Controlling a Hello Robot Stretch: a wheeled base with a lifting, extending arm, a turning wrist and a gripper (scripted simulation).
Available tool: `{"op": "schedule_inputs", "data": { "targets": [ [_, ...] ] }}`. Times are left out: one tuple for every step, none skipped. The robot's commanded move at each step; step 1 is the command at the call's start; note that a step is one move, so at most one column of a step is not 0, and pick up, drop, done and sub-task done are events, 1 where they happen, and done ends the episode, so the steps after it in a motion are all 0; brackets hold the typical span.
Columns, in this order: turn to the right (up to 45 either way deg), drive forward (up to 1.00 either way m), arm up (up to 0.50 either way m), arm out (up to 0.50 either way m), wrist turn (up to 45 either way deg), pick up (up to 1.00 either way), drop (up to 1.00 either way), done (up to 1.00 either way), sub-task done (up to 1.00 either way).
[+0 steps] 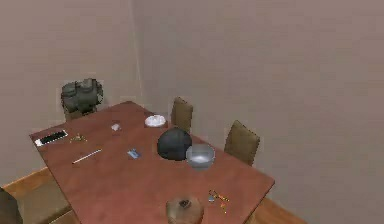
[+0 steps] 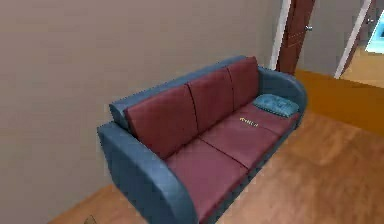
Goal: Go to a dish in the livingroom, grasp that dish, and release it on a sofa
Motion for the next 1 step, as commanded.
{"op": "schedule_inputs", "data": {
  "targets": [
    [-45.0,0.0,0.0,0.0,0.0,0.0,0.0,0.0,0.0]
  ]
}}
